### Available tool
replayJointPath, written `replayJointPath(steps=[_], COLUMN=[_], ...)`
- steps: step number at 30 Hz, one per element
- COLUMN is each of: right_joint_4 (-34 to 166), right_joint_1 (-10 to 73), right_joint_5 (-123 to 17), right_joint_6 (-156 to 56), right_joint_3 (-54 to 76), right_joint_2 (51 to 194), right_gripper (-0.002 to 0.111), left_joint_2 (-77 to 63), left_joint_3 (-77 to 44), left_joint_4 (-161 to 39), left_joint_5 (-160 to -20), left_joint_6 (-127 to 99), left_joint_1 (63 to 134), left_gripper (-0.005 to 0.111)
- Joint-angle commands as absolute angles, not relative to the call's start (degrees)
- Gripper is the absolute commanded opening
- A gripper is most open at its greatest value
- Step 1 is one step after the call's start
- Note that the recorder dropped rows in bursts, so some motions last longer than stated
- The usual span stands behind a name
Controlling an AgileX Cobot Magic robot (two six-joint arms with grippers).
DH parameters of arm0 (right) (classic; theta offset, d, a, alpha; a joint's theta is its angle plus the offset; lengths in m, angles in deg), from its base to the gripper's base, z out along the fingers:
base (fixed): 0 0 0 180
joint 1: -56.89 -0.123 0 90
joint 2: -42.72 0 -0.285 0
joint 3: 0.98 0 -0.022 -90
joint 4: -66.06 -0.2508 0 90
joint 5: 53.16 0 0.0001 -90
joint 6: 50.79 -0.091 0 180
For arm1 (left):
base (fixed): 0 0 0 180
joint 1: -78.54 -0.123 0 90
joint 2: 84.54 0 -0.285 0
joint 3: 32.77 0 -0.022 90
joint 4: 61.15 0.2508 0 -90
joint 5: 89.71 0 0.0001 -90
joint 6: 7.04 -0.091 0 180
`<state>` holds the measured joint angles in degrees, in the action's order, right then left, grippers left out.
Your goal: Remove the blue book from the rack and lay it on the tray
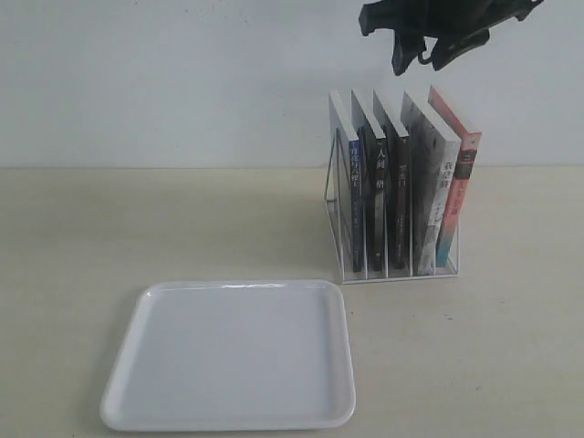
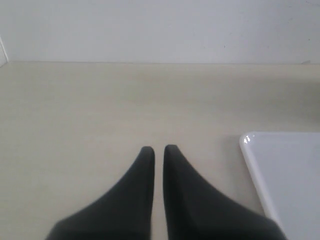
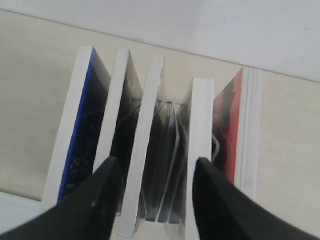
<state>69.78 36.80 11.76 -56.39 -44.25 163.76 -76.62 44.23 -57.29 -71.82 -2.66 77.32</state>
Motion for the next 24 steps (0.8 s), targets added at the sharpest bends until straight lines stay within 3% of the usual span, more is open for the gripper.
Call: replayJointPath(steps=[1, 5, 24], right_joint_4=[67.81, 67.63, 67.85], right_joint_1=[36.58, 36.19, 36.19], right_joint_5=[12.12, 12.12, 16.37], right_joint_6=[-53.65, -53.54, -54.02], right_joint_3=[-44.43, -44.43, -44.43], right_joint_2=[164.22, 164.9, 171.19], right_gripper=[0.027, 0.04, 0.04], left_joint_2=[-76.75, -76.75, -76.75], left_joint_3=[44.45, 44.45, 44.45], left_joint_4=[-57.17, -57.17, -57.17], left_joint_5=[-72.17, -72.17, -72.17], left_joint_6=[-2.78, -2.78, -2.78], left_joint_1=[77.77, 77.77, 77.77], left_gripper=[0.006, 0.006, 0.006])
